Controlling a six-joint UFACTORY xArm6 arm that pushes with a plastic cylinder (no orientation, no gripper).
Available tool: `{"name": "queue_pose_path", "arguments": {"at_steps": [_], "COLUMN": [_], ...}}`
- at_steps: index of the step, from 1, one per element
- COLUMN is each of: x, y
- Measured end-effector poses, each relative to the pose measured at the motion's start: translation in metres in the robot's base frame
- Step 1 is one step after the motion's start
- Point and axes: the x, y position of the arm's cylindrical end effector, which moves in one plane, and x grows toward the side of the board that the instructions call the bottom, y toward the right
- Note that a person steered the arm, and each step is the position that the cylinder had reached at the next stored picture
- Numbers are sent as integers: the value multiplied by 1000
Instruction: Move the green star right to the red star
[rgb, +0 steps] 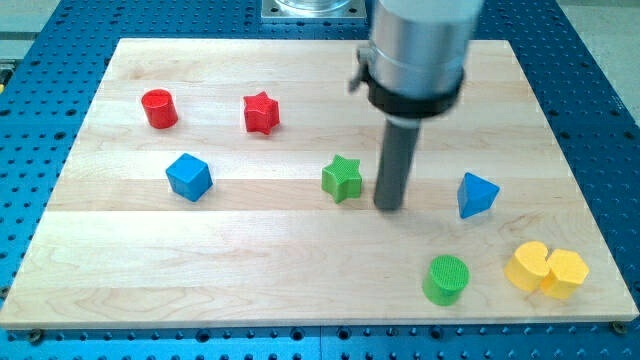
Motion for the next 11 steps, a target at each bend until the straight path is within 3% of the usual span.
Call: {"name": "queue_pose_path", "arguments": {"at_steps": [1,3,4,5,8,9,10,11], "x": [15,-79,-36,-23,-147,-142,-178,-254], "y": [-38,-43,-31,-68,-60,-44,-4,-13]}}
